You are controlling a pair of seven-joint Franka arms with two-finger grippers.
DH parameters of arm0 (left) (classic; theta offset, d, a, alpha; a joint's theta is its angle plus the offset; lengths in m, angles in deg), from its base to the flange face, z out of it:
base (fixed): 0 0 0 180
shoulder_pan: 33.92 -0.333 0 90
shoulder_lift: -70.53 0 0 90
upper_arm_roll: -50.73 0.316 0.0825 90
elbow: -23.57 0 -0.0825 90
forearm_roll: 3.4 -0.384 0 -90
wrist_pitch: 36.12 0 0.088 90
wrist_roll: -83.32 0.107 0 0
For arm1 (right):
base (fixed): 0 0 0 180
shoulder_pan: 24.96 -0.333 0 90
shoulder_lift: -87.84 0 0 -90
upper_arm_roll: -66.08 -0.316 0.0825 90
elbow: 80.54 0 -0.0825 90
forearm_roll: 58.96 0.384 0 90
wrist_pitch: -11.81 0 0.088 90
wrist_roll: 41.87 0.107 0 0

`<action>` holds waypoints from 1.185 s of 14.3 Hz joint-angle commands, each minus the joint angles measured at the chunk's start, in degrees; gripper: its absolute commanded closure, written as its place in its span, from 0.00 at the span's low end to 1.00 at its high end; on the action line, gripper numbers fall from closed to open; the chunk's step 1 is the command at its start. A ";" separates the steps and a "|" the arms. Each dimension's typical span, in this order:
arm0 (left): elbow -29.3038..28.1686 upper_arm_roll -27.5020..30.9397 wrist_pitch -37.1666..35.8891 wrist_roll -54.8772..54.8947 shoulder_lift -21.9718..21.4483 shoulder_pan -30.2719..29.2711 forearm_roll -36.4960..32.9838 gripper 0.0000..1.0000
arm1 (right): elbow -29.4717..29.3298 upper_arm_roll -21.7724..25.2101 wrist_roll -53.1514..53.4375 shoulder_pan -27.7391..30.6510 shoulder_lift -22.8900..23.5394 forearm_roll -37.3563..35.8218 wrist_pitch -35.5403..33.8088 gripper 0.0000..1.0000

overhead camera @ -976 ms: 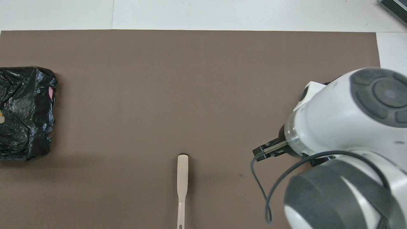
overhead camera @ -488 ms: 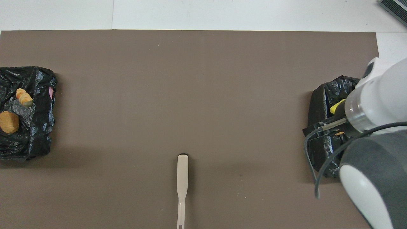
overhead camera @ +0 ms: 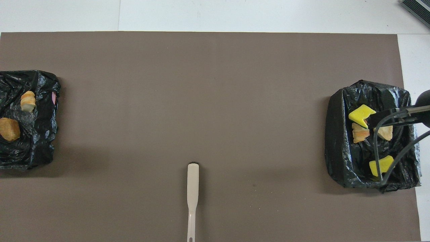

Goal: Sweep and dump trash in bin

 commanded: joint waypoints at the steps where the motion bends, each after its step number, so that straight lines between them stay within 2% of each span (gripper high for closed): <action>1: 0.97 0.68 -7.59 1.79 0.48 5.45 -6.66 1.00 | 2.31 0.13 2.67 0.73 -2.74 2.44 -0.47 0.00; 3: 1.15 0.59 -11.05 1.53 0.48 6.97 -6.60 1.00 | 2.33 0.13 2.58 0.64 -2.75 2.44 -0.37 0.00; 8: 1.67 0.68 -12.54 -0.58 0.57 6.45 -5.98 1.00 | 2.06 0.13 2.23 0.64 -2.57 2.44 -0.46 0.00; 9: 2.20 0.59 -15.08 -0.67 1.00 5.92 -4.85 1.00 | 1.98 0.13 2.23 0.64 -2.57 2.44 -0.46 0.00; 12: 6.14 1.30 -16.59 -1.02 0.92 5.48 3.93 1.00 | 1.98 0.13 2.23 0.72 -2.57 2.44 -0.46 0.00; 17: 10.54 1.47 -19.40 -0.67 1.01 5.48 6.14 1.00 | 1.98 0.13 2.23 0.73 -2.57 2.44 -0.46 0.00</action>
